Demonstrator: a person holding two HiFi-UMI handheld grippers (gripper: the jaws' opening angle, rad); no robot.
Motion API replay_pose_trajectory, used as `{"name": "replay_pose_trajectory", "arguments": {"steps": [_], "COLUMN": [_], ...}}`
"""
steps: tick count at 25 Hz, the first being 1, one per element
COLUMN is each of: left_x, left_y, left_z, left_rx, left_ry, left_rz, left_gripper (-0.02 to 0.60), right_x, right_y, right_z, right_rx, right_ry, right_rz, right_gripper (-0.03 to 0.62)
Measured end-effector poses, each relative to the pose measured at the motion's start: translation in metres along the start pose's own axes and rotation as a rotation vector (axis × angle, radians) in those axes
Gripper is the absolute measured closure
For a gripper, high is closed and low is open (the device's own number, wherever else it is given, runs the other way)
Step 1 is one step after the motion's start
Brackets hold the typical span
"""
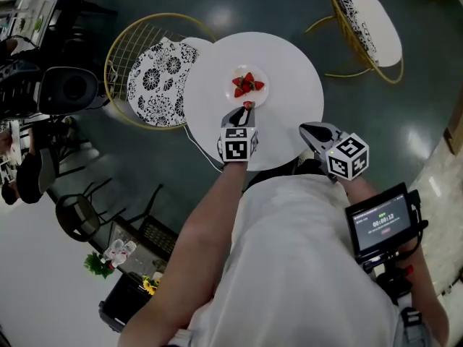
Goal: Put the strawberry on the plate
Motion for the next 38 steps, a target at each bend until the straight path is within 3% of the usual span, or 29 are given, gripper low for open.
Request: {"name": "replay_pose_trajectory", "arguments": {"steps": [11,21,38], "left_x": [0.027,0.039,0.019], "left_y": [0.002,0.001,-0.001], "left_z": [0.012,0.019,0.02], "left_rx": [-0.055,-0.057,-0.034], "left_ry": [0.013,0.035,-0.067], "left_rz": [0.039,0.051,-0.07], "left_gripper": [0.494,0.492,0.465], "right_x": [-0.003,-0.003,0.002], "right_y": [-0.006,-0.007,-0.005], "right_z": [0.002,0.002,0.012], "right_rx": [0.013,0.008,-0.013], "right_ry": [-0.005,0.007,0.004], "right_rz": [-0.024,-0.038,-0.028], "right_gripper": [0.588,0.588,0.588]}}
Point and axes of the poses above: the fingertips, and each gripper's own axes: x forward along the fingers, y to its left, z out of its top, the point moved 6 cm from there along -x, backward along the fingers, and after that the axes turned 7 degrees about -x, right-handed, at the moved point
